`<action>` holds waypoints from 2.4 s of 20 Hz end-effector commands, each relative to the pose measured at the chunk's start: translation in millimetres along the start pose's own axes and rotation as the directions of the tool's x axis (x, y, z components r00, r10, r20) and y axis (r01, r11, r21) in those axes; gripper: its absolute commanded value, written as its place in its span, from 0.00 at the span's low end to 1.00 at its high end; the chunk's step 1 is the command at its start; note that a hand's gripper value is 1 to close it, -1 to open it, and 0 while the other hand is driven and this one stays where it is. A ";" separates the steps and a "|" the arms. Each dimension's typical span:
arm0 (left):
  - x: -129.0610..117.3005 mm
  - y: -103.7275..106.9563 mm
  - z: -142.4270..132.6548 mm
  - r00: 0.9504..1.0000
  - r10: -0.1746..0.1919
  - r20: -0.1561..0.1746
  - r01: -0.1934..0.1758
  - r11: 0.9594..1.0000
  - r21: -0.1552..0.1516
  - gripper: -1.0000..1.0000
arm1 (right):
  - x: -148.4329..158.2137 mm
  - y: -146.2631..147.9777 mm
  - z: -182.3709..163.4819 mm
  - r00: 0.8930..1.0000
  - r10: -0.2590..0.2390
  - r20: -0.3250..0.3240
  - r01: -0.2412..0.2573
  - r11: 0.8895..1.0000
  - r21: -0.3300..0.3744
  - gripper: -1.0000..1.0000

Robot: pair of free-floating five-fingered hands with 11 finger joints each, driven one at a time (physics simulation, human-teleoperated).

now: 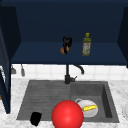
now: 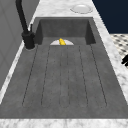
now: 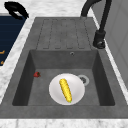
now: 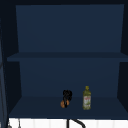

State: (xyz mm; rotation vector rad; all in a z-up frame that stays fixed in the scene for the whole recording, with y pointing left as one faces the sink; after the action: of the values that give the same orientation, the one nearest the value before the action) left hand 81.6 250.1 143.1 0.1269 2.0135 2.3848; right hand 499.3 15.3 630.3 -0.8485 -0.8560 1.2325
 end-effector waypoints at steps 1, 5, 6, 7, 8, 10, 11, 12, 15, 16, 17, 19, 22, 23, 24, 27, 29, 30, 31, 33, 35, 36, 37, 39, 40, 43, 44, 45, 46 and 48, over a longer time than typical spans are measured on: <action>0.0 0.0 0.0 1.000 0.000 0.000 0.000 1.000 0.000 0.50 | 11.0 6.2 -28.4 1.000 0.003 -0.016 -0.003 1.000 -0.002 1.00; 0.0 0.0 0.0 1.000 0.000 0.000 0.000 1.000 0.000 0.50 | 13.6 25.9 -61.1 0.999 0.036 -0.008 -0.036 0.998 -0.046 1.00; 0.0 0.0 0.0 1.000 0.000 0.000 0.000 1.000 0.000 0.50 | 12.5 22.2 -68.2 0.999 0.041 -0.003 -0.041 0.999 -0.013 1.00; 0.0 0.0 0.0 1.000 0.000 0.000 0.000 1.000 0.000 0.50 | 8.3 19.5 -72.7 0.999 0.037 0.001 -0.037 0.999 0.025 1.00; 0.0 0.0 0.0 1.000 0.000 0.000 0.000 1.000 0.000 0.50 | 5.4 18.0 -75.3 1.000 0.026 0.009 -0.027 0.997 0.067 1.00; 0.0 0.0 0.0 1.000 0.000 0.000 0.000 1.000 0.000 0.50 | 1.6 14.6 -83.5 1.000 0.006 0.025 -0.010 0.991 0.131 1.00; 0.0 0.0 0.0 1.000 0.000 0.000 0.000 1.000 0.000 0.50 | 0.6 13.1 -86.4 0.999 -0.002 0.033 -0.003 0.989 0.147 1.00; 0.0 0.0 0.0 1.000 0.000 0.000 0.000 1.000 0.000 0.50 | 0.6 13.2 -85.4 0.999 -0.006 0.039 0.000 0.988 0.156 1.00; 0.0 0.0 0.0 1.000 0.000 0.000 0.000 1.000 0.000 0.50 | -2.8 22.9 -51.7 0.998 -0.041 0.052 0.035 0.994 0.108 1.00; 0.0 0.0 0.0 1.000 0.000 0.000 0.000 1.000 0.000 0.50 | -3.0 25.6 -48.0 0.997 -0.048 0.056 0.043 0.996 0.084 1.00; 0.0 0.0 0.0 1.000 0.000 0.000 0.000 1.000 0.000 0.50 | -3.0 28.4 -44.1 0.997 -0.055 0.059 0.051 0.997 0.065 1.00; 0.0 0.0 0.0 1.000 0.000 0.000 0.000 1.000 0.000 0.50 | -5.2 29.7 -33.6 0.994 -0.077 0.073 0.075 0.997 0.027 1.00; 0.0 0.0 0.0 1.000 0.000 0.000 0.000 1.000 0.000 0.50 | -1.7 18.6 -21.3 0.995 -0.070 0.070 0.074 0.995 -0.062 1.00; 0.0 0.0 0.0 1.000 0.000 0.000 0.000 1.000 0.000 0.50 | 1.1 17.4 -20.9 0.996 -0.058 0.061 0.064 0.994 -0.093 0.00; 0.0 0.0 0.0 1.000 0.000 0.000 0.000 1.000 0.000 0.50 | 3.4 16.0 -20.0 0.997 -0.053 0.053 0.058 0.994 -0.091 0.00; 0.0 0.0 0.0 1.000 0.000 0.000 0.000 1.000 0.000 0.50 | -0.2 12.6 -12.4 0.998 -0.041 0.043 0.045 0.994 -0.095 0.00; 0.0 0.0 0.0 1.000 0.000 0.000 0.000 1.000 0.000 0.50 | 4.3 -2.3 -9.1 0.999 -0.016 0.039 0.020 0.996 -0.084 0.00; 0.0 0.0 0.0 1.000 0.000 0.000 0.000 1.000 0.000 0.50 | 5.6 -4.6 -3.4 0.999 -0.011 0.041 0.014 0.998 -0.068 0.00; 0.0 0.0 0.0 1.000 0.000 0.000 0.000 1.000 0.000 0.50 | 1.5 -8.1 2.1 0.999 -0.015 0.049 0.018 0.998 -0.063 0.00; 0.0 0.0 0.0 1.000 0.000 0.000 0.000 1.000 0.000 0.50 | 3.0 -21.4 7.8 0.998 -0.021 0.054 0.023 0.999 -0.046 0.00; 0.0 0.0 0.0 1.000 0.000 0.000 0.000 1.000 0.000 0.50 | 4.4 -34.1 16.7 0.998 -0.010 0.056 0.013 0.999 -0.042 0.00; 0.0 0.0 0.0 1.000 0.000 0.000 0.000 1.000 0.000 0.50 | 5.0 -40.1 19.9 0.998 -0.004 0.063 0.006 0.999 -0.038 0.00; 0.0 0.0 0.0 1.000 0.000 0.000 0.000 1.000 0.000 0.50 | 5.6 -46.0 22.1 0.998 0.001 0.066 0.001 0.999 -0.033 0.00; 0.0 0.0 0.0 1.000 0.000 0.000 0.000 1.000 0.000 0.50 | 2.8 -57.7 28.9 0.997 0.011 0.075 -0.008 0.999 -0.034 0.00; 0.0 0.0 0.0 1.000 0.000 0.000 0.000 1.000 0.000 0.50 | 3.1 -64.0 31.5 0.997 0.014 0.073 -0.012 1.000 -0.028 0.00; 0.0 0.0 0.0 1.000 0.000 0.000 0.000 1.000 0.000 0.50 | -2.3 -81.5 47.4 0.997 0.026 0.073 -0.023 0.999 -0.039 0.00; 0.0 0.0 0.0 1.000 0.000 0.000 0.000 1.000 0.000 0.50 | -3.7 -87.2 52.8 0.997 0.029 0.074 -0.026 0.999 -0.039 0.00; 0.0 0.0 0.0 1.000 0.000 0.000 0.000 1.000 0.000 0.50 | -5.3 -93.0 58.2 0.997 0.030 0.075 -0.027 0.999 -0.039 0.00; 0.0 0.0 0.0 1.000 0.000 0.000 0.000 1.000 0.000 0.50 | -6.9 -97.6 63.3 0.997 0.029 0.074 -0.026 0.999 -0.040 0.00; 0.0 0.0 0.0 1.000 0.000 0.000 0.000 1.000 0.000 0.50 | -11.1 -105.6 75.6 0.997 0.031 0.070 -0.028 0.999 -0.041 0.00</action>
State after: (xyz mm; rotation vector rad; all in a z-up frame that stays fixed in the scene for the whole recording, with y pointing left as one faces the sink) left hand 81.6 250.1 143.1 0.1269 2.0135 2.3848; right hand 485.2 3.5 740.3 -0.8288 -0.9438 1.2285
